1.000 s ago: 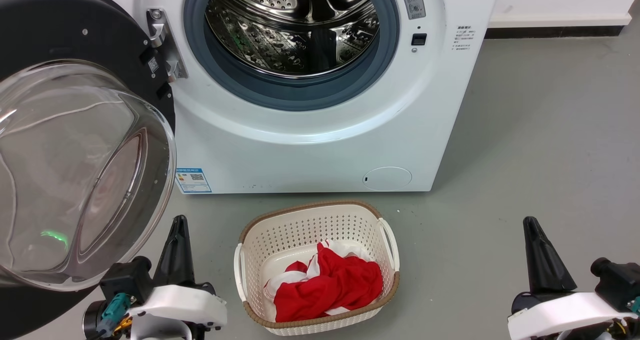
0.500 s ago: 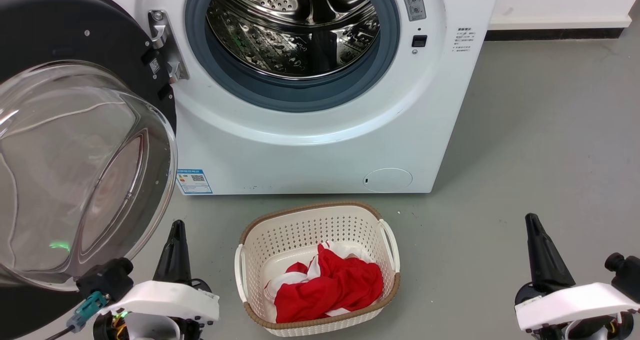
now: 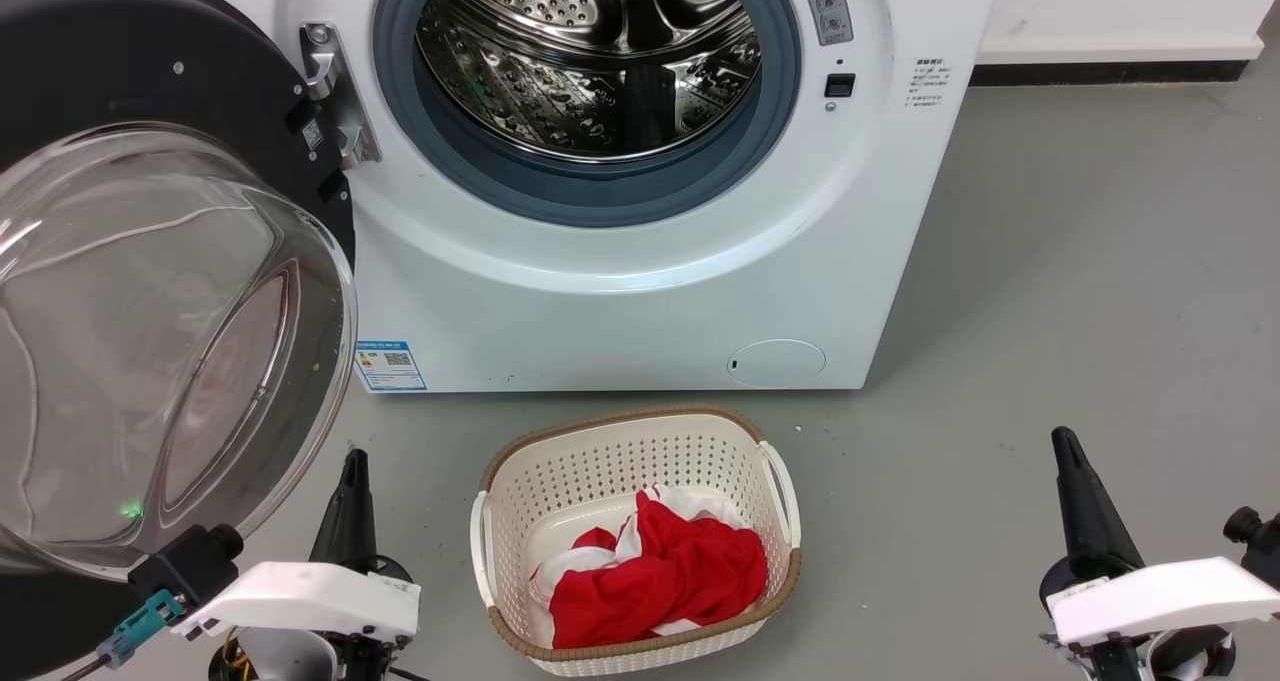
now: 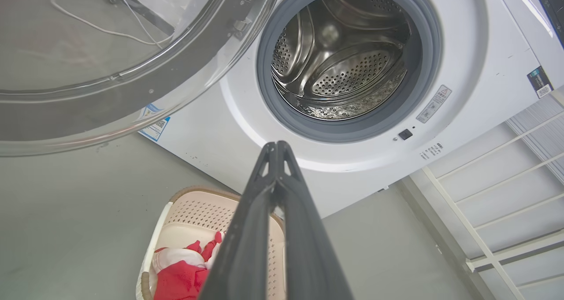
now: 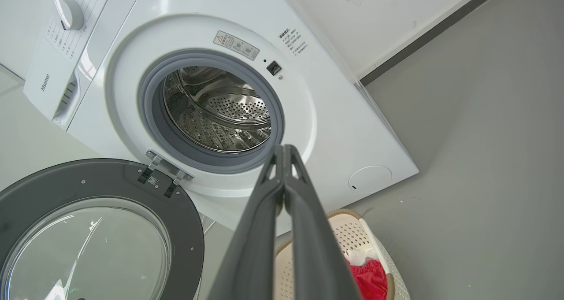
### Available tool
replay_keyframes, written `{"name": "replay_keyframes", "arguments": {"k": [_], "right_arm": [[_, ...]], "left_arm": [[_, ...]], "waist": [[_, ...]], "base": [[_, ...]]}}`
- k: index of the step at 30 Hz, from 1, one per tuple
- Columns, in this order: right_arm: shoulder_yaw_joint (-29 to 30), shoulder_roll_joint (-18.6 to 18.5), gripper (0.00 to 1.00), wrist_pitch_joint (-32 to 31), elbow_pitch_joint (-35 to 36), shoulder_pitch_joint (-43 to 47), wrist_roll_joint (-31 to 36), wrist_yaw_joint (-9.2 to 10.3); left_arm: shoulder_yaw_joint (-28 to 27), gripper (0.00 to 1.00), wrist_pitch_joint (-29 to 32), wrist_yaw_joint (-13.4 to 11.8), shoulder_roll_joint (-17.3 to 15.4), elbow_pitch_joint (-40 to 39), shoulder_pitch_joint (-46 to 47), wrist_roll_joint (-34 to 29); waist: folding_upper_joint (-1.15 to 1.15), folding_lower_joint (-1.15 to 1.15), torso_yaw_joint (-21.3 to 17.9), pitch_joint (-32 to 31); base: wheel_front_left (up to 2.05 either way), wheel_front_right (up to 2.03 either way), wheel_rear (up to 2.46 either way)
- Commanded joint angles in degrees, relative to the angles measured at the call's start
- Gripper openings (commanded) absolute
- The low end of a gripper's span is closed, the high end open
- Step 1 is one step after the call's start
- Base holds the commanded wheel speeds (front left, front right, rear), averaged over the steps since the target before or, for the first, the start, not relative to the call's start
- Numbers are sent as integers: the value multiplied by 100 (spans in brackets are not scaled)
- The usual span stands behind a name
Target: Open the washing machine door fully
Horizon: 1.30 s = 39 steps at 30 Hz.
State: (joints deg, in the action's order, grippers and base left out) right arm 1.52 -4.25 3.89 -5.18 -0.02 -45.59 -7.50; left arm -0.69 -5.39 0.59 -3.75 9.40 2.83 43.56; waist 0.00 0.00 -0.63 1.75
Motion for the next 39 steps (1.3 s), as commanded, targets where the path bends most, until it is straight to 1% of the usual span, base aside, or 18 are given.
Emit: {"name": "replay_keyframes", "arguments": {"k": [1,18,39], "right_arm": [[17,-50,0,-26,24,-140,-216,0],[61,-66,0,-233,-212,-277,-1480,0],[131,-63,0,-460,-465,-410,-2761,1]], "left_arm": [[-45,0,43,59,-9,-40,168,199],[-193,0,355,231,16,93,224,1446],[-345,0,674,416,43,236,276,2735]], "waist": [[0,0,1,-2],[0,0,13,-33],[0,0,29,-72]], "base": [[0,0,0],[0,0,0],[0,0,0]]}}
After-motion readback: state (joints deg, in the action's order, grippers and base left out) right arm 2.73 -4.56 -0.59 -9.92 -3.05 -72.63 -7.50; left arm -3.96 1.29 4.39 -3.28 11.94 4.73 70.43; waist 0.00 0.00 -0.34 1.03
